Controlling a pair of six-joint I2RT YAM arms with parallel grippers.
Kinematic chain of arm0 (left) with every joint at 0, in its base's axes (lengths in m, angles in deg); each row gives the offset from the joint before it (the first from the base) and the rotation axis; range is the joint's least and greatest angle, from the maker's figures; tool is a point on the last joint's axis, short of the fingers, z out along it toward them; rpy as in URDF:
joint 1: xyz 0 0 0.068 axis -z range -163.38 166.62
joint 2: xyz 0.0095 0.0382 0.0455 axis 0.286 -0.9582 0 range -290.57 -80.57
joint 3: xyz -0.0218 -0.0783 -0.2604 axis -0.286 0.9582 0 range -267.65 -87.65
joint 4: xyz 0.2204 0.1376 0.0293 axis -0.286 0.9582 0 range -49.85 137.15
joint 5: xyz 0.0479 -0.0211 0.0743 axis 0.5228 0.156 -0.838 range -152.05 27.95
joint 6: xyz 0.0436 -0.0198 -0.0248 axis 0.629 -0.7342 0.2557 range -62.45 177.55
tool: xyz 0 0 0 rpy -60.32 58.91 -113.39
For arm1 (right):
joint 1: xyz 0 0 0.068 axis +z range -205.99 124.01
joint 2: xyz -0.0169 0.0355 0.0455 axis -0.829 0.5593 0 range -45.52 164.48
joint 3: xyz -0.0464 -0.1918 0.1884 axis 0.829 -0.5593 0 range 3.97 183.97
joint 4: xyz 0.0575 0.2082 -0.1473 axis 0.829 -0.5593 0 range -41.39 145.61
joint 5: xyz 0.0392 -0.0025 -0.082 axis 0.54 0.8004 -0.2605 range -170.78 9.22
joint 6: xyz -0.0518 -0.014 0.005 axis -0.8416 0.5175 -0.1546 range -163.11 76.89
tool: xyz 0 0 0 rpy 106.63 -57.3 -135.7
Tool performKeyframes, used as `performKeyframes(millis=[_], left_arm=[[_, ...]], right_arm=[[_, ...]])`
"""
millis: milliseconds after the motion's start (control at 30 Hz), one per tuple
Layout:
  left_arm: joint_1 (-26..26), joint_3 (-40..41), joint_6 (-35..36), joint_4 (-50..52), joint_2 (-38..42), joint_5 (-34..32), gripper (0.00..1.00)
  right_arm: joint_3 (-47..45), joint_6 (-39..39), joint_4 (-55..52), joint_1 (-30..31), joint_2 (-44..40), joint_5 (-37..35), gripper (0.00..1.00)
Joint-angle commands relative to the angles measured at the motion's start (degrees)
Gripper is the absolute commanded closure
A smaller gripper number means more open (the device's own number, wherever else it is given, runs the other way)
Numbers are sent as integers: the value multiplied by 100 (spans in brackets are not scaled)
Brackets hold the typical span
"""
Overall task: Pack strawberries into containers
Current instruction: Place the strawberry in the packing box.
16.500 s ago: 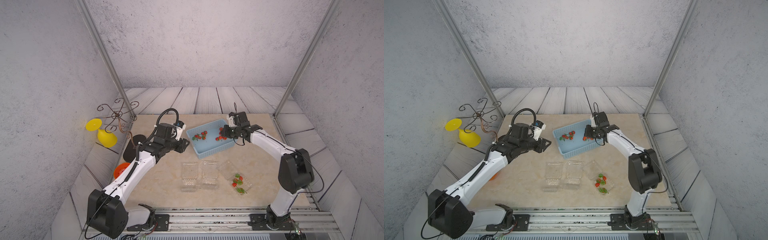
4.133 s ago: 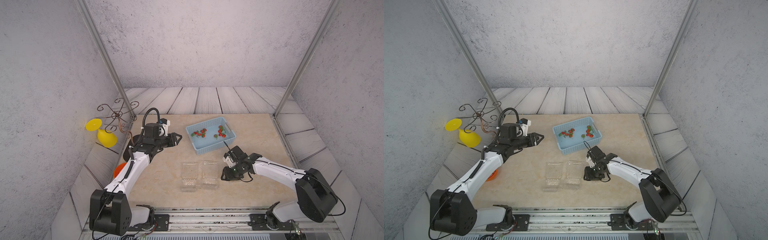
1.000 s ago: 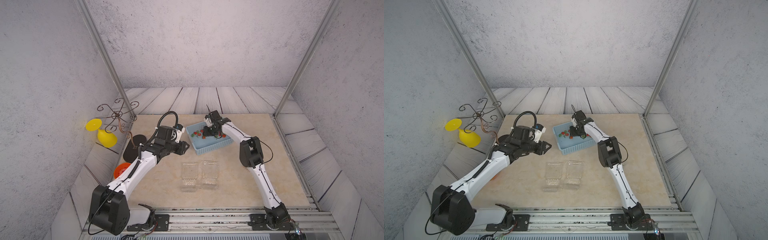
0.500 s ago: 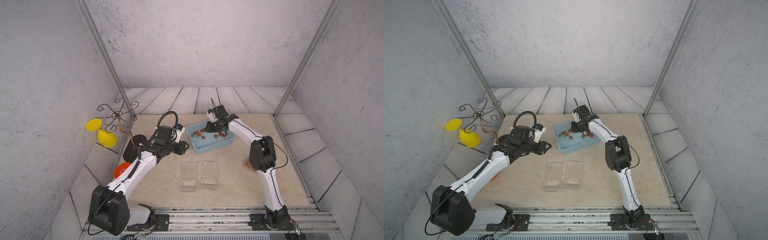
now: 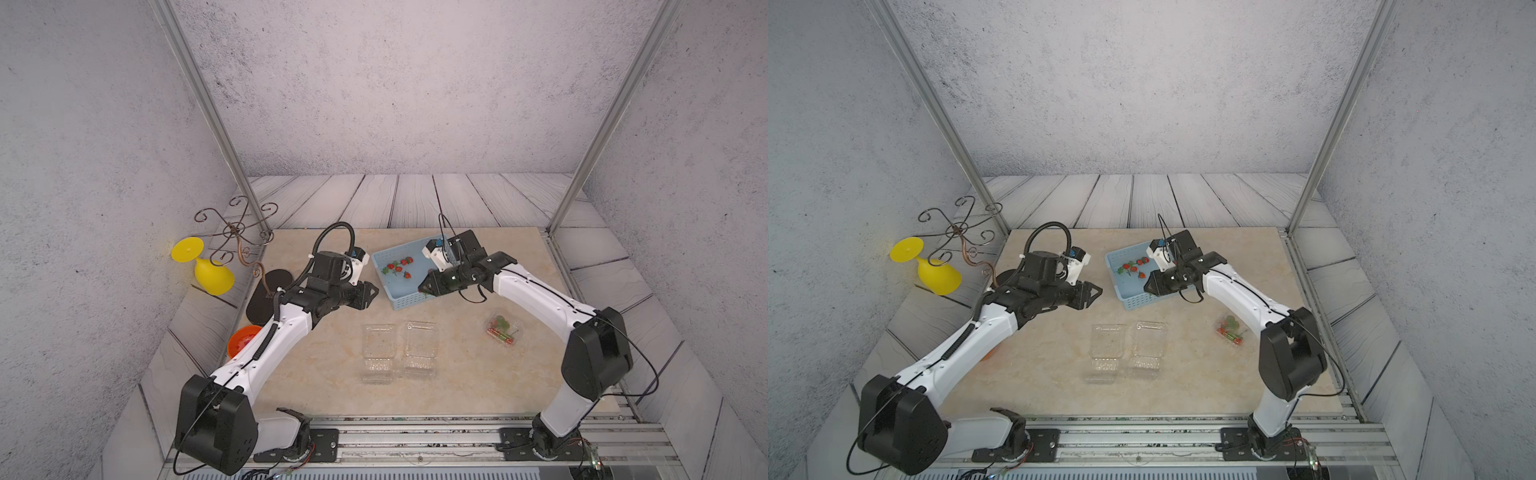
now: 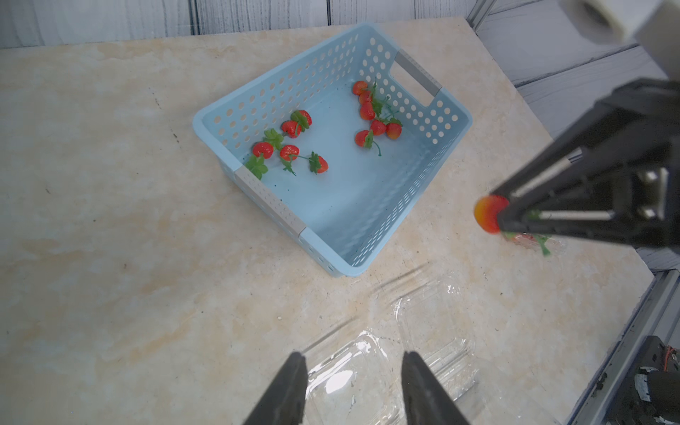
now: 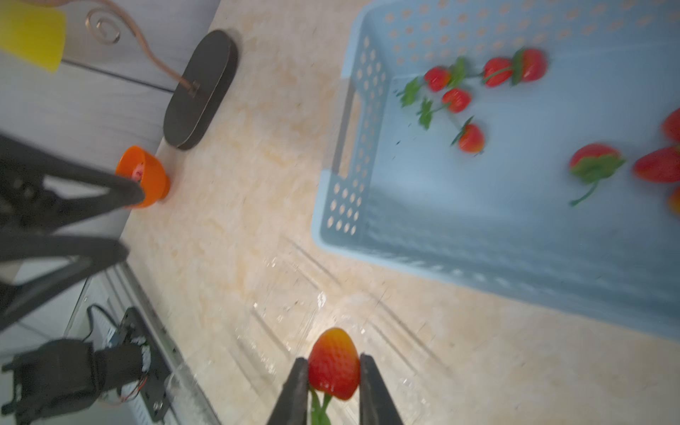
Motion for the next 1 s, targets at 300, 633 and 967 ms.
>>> performKeyframes(millis=[300,633,967], left_arm=[[23,-44,37,-6,304,-51,54],[28,-21,-3,-14,384,6,54],[32,-16,-3,-6,401,11,54]], right_arm=[[-1983,541,256,1173,-661,-160,85],[-2350,787,391,1531,-425,-692,77],[-2282,828,134,1638,-591,-1197,57]])
